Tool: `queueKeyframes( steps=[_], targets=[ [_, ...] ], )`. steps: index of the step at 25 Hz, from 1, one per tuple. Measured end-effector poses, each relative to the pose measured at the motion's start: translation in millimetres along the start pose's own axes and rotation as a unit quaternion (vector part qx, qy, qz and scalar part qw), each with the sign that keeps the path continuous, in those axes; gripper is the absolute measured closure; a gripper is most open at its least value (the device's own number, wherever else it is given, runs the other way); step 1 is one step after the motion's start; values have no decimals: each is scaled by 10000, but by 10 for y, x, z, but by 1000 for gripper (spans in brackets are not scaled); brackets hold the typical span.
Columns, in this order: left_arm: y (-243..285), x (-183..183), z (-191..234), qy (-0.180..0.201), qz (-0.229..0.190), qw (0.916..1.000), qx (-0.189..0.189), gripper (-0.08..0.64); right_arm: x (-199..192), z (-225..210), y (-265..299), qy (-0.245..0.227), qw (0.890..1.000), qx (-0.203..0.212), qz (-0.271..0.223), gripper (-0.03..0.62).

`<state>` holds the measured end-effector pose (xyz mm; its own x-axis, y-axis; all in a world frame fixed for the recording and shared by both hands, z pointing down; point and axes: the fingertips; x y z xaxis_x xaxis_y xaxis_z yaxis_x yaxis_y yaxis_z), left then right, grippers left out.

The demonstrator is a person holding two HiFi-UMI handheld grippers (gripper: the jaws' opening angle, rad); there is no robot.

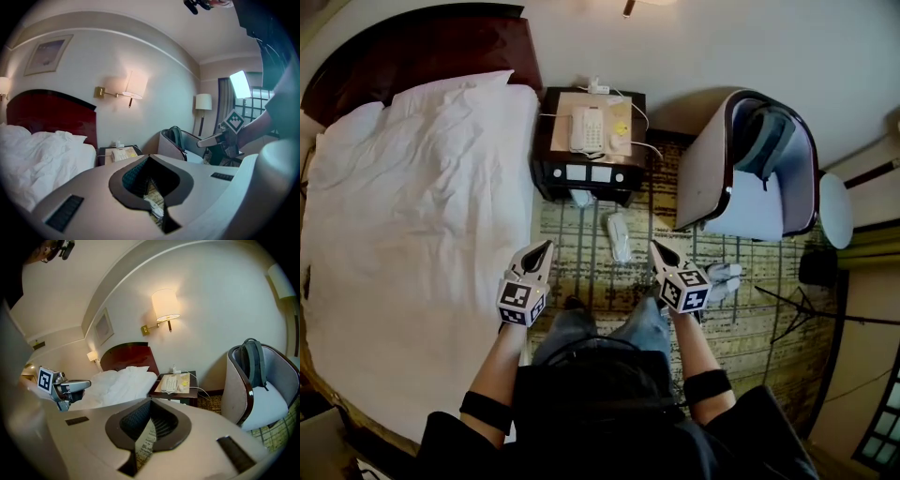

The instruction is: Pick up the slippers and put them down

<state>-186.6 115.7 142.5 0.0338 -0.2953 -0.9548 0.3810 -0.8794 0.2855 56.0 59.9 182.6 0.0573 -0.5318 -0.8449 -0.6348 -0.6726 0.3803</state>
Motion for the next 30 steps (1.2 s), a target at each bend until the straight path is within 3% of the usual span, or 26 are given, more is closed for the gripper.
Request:
queueKeyframes(
  steps=[4, 11, 30],
  targets=[
    [-26, -48, -15, 1, 96, 9998, -183, 559, 61, 101, -33, 13, 9999, -98, -82, 591],
    [101, 50, -132, -25, 96, 9998, -175, 559, 165, 58, -34, -5, 10000, 50, -76, 591],
    [882, 183, -931, -84, 107, 9997, 187, 559, 363, -925, -261, -84, 9983, 580, 65, 591]
  ],
)
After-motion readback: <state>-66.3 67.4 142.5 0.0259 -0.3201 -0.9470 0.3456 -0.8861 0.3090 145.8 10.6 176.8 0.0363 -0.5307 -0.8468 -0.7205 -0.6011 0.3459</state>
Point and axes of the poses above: the fingertips, and each gripper's own axes: y forward along the fingers, z to its left, x out of its top, and after that the axes turned 8 degrees about -z, right-handed
